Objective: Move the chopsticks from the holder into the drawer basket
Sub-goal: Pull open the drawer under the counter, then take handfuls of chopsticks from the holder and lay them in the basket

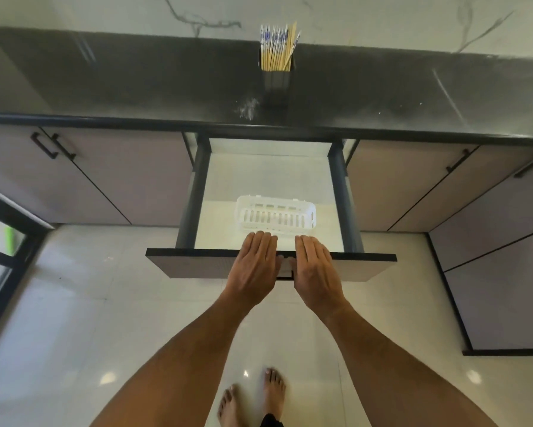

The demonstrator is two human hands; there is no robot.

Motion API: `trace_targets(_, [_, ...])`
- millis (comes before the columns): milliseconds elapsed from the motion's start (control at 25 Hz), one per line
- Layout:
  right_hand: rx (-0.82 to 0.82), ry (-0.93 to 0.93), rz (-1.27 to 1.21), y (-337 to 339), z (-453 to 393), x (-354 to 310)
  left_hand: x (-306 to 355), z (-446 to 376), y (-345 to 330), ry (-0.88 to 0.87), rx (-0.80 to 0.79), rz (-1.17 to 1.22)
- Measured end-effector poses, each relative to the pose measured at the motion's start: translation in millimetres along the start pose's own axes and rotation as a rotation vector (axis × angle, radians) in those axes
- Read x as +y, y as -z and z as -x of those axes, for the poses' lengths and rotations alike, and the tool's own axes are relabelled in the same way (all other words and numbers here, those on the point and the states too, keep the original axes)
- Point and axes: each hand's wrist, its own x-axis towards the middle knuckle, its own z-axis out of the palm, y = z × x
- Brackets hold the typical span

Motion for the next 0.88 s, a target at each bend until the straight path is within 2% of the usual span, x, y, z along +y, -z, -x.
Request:
trace_targets(160, [-0.008, -0.039, 0.083, 37, -41, 11, -3, -43, 40, 0.108, 0.03, -0.03])
trace_targets(400, [0.046, -0.034, 0.085, 76, -105, 31, -12, -109, 85, 0.172, 0.004, -0.086])
trace_targets(880, [0.207, 0.014, 0.121, 142, -276, 57, -64, -267, 147, 0.192, 0.195, -0.135])
